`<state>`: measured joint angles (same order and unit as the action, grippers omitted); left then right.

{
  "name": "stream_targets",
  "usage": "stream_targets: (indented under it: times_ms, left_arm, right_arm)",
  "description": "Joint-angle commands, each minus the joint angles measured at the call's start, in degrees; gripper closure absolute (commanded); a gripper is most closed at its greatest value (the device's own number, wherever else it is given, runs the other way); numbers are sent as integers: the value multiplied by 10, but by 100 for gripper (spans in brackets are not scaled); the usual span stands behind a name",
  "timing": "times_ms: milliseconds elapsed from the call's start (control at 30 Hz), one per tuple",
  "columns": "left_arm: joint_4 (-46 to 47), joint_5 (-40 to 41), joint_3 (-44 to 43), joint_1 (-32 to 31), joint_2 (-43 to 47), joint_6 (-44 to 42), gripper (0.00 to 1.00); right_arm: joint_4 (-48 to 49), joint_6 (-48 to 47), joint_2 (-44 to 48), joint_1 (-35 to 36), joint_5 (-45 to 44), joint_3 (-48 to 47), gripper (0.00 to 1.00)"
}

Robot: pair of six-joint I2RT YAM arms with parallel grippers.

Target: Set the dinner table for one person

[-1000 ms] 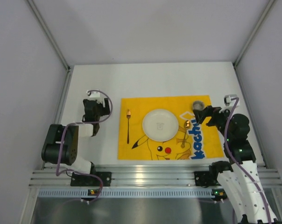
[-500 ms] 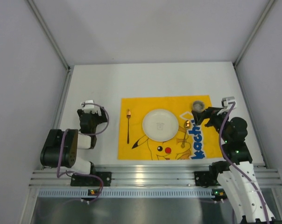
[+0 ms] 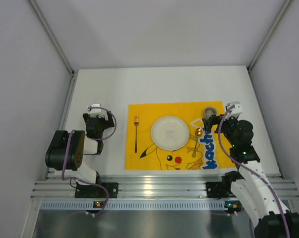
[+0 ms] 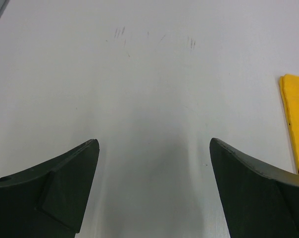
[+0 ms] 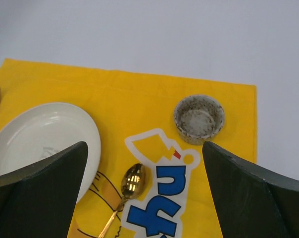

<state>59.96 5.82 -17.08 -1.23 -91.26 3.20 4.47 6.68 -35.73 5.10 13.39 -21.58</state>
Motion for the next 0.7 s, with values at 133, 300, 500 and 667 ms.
stream_targets:
  times_ms: [133, 300, 500, 667]
  left_arm:
    - [42, -5, -6, 1, 9, -4, 2]
    - [41, -6, -7, 1, 8, -4, 2]
    - [38, -6, -8, 1, 9, -4, 2]
    - [38, -5, -7, 1, 10, -4, 2]
  right_arm:
    - [389, -88, -239, -23, -33, 78, 0]
    - [541, -146, -408, -47, 18, 65, 0]
    - [626, -98, -467, -83, -14, 82, 0]
    - [649, -108, -473, -81, 8, 85, 0]
